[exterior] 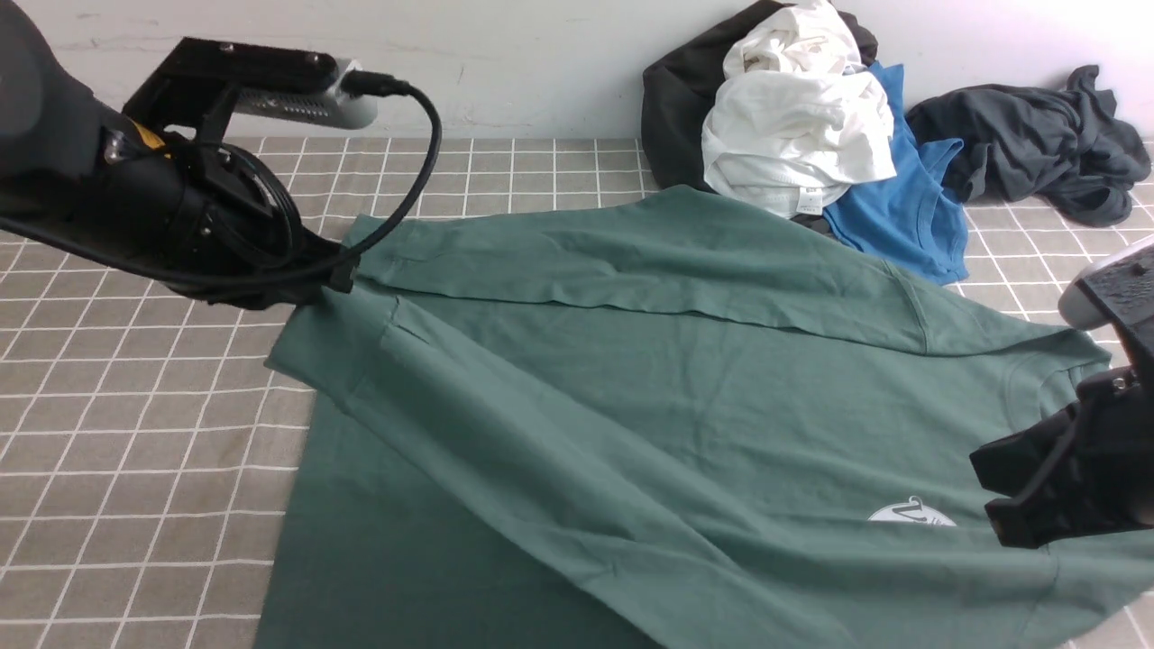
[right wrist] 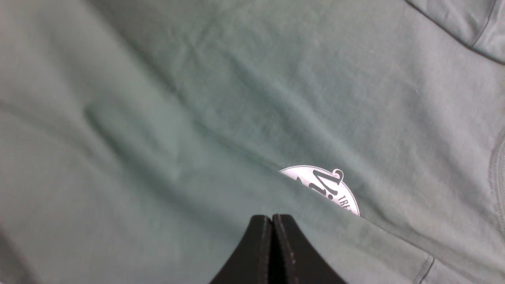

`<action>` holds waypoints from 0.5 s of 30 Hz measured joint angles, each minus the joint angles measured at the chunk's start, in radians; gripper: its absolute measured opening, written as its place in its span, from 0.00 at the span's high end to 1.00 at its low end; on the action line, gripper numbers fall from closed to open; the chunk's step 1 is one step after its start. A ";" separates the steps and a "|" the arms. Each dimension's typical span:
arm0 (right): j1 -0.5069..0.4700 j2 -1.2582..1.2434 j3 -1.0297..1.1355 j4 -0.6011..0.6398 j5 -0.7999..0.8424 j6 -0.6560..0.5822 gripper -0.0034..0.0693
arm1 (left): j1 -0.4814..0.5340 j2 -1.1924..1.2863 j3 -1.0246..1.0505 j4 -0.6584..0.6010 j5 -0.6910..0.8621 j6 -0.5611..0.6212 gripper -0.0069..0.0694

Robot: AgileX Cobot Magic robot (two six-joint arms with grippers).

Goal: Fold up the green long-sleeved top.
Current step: Use the left arm to drag and place the cuff at the centered position on the left edge of the fabric

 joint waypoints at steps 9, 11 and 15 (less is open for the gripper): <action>0.000 0.000 0.000 0.003 0.000 0.000 0.97 | 0.001 0.227 -0.010 0.193 -0.157 0.000 0.90; 0.000 0.000 0.000 0.003 0.000 0.000 0.97 | 0.002 0.275 -0.019 0.207 -0.171 -0.005 0.87; 0.000 0.000 0.000 0.004 0.000 0.000 0.97 | 0.026 0.398 -0.131 0.222 -0.137 -0.091 0.67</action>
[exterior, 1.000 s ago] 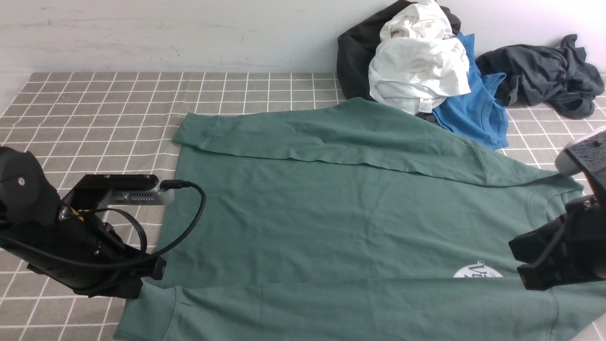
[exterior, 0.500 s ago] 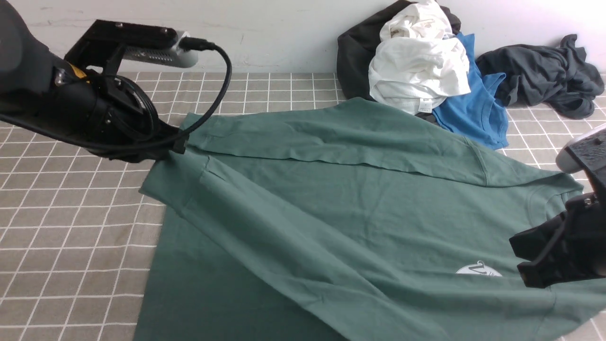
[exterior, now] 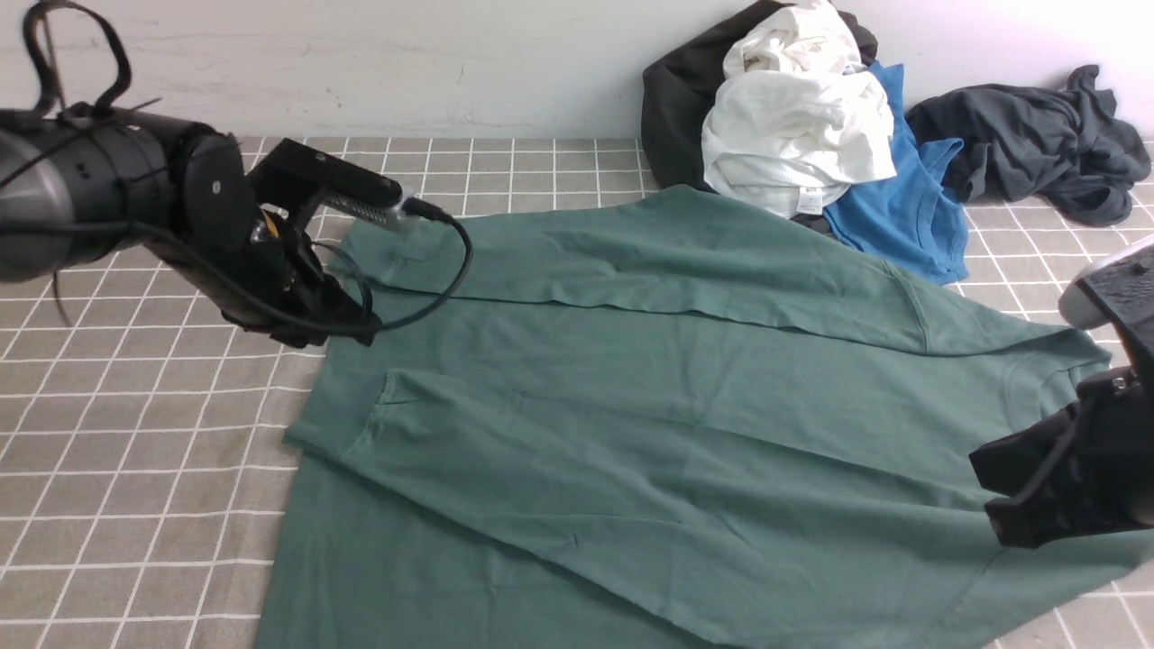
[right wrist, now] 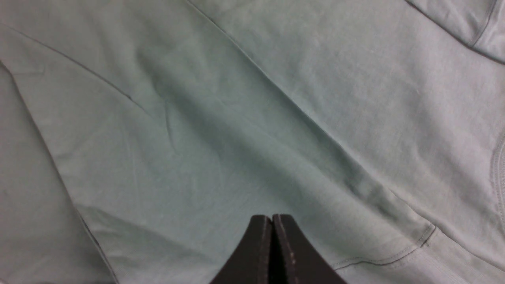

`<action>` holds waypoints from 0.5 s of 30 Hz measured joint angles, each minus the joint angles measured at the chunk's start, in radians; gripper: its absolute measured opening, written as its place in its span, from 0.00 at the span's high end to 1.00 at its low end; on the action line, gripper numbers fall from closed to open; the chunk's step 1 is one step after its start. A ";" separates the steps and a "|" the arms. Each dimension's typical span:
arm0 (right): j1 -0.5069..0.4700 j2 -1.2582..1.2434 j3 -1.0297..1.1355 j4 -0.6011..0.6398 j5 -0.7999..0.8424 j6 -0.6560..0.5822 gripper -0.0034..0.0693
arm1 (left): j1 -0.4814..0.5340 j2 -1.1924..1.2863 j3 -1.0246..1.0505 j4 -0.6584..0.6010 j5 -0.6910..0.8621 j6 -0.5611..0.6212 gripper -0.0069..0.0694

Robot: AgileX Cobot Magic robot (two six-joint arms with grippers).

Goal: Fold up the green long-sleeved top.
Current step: Use the left arm to clamp the cuff farthest from it

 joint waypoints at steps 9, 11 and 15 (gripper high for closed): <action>0.000 0.000 0.000 0.038 -0.004 0.000 0.97 | 0.054 0.231 -0.394 0.005 0.067 -0.105 0.38; 0.000 0.000 0.000 0.041 -0.005 0.000 0.97 | 0.059 0.311 -0.477 0.005 0.077 -0.121 0.38; 0.000 0.001 0.000 0.041 -0.010 0.000 0.97 | 0.073 0.436 -0.593 0.003 0.079 -0.162 0.37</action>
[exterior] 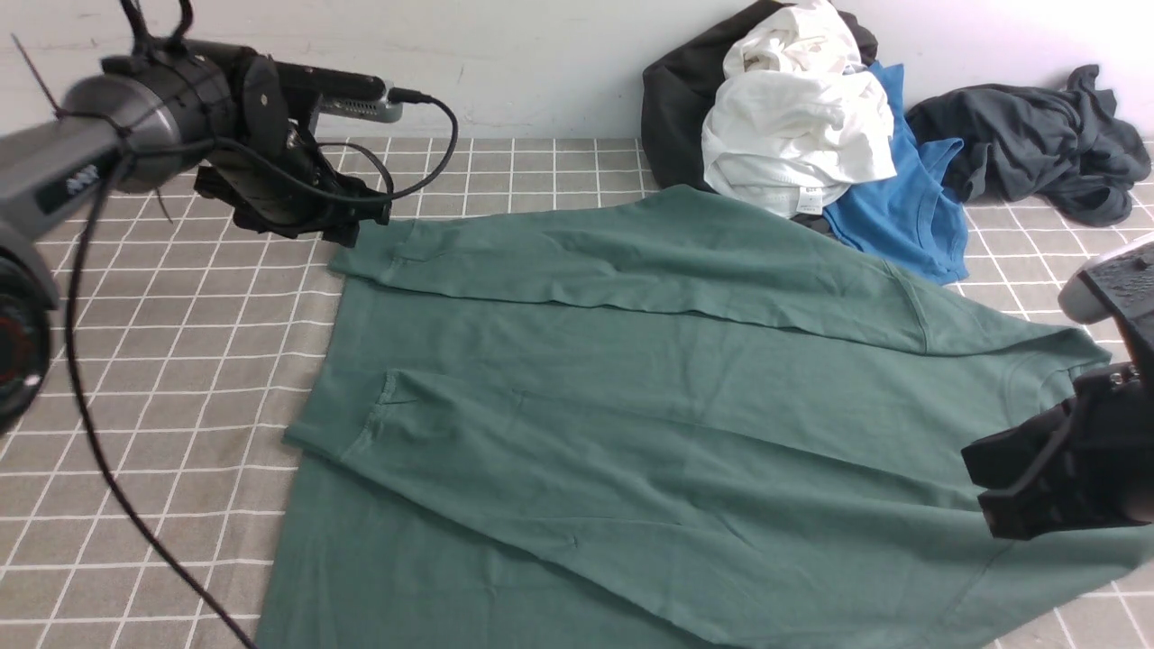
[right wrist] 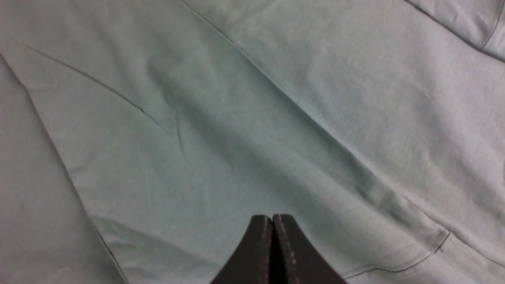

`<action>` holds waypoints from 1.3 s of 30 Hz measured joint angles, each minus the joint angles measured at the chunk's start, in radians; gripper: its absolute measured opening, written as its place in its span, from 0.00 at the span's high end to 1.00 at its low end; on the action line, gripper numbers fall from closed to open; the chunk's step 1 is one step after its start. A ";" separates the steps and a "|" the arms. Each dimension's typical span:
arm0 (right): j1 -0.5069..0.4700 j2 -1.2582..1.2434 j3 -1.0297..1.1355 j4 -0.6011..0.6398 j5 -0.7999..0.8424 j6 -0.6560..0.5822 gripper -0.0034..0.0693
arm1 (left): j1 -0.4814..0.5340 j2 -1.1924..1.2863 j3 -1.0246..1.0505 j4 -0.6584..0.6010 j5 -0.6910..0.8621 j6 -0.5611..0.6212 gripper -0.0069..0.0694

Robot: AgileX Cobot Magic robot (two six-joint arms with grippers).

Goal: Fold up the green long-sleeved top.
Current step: Use the left arm to clamp the cuff farthest from it

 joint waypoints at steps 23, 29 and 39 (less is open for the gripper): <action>0.000 0.101 0.000 0.004 -0.019 -0.018 0.97 | 0.033 0.182 -0.207 -0.137 0.039 -0.022 0.87; 0.000 0.101 0.000 0.004 -0.005 -0.018 0.97 | 0.023 0.022 -0.209 -0.135 0.265 0.063 0.87; 0.000 0.085 0.000 0.023 0.009 -0.024 0.97 | 0.002 -0.049 -0.211 -0.070 0.466 0.161 0.87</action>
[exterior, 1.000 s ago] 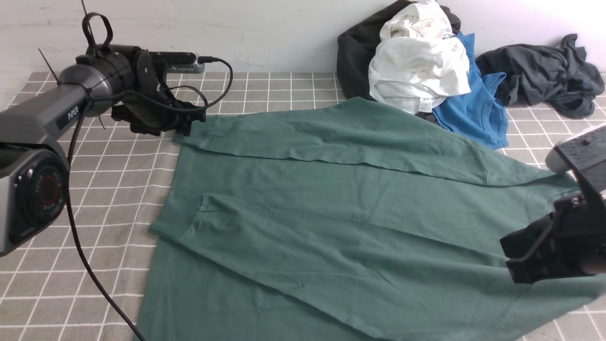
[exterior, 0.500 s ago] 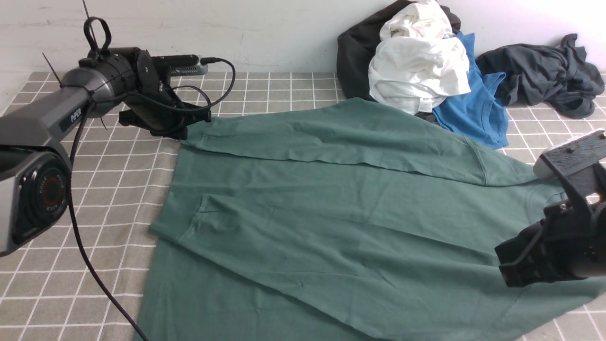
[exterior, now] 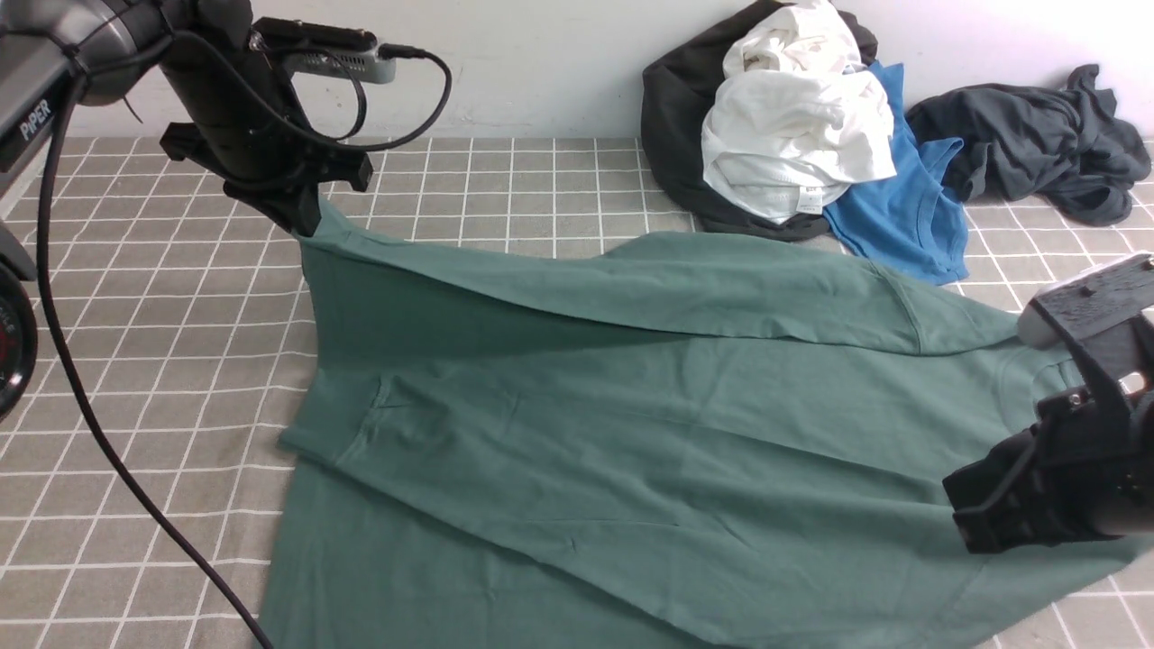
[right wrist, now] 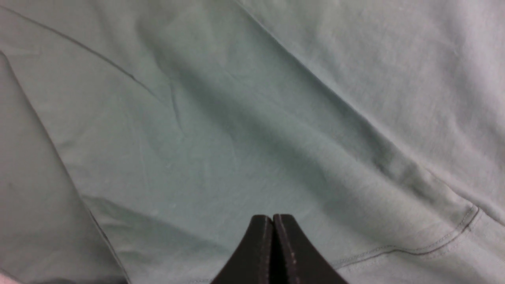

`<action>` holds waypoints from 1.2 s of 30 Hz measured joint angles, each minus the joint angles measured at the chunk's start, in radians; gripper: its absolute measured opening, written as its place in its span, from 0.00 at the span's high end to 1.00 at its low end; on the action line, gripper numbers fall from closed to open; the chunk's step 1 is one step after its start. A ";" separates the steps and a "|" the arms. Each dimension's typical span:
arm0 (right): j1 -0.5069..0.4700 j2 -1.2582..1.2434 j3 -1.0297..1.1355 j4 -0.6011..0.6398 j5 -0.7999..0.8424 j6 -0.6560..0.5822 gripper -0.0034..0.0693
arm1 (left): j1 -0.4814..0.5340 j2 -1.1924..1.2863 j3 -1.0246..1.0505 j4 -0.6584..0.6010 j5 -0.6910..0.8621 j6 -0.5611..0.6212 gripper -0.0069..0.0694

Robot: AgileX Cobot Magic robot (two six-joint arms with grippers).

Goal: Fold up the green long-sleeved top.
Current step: Use the left arm to clamp the cuff farthest from it

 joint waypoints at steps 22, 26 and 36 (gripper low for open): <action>0.000 -0.009 0.000 0.004 -0.015 -0.049 0.97 | 0.003 0.187 0.003 0.119 -0.481 -0.076 0.32; 0.000 -0.009 0.000 0.004 -0.026 -0.051 0.97 | 0.003 0.192 0.003 0.125 -0.482 -0.138 0.33; 0.000 -0.009 0.000 0.005 -0.029 -0.053 0.97 | 0.003 0.270 0.000 0.122 -0.507 -0.194 0.54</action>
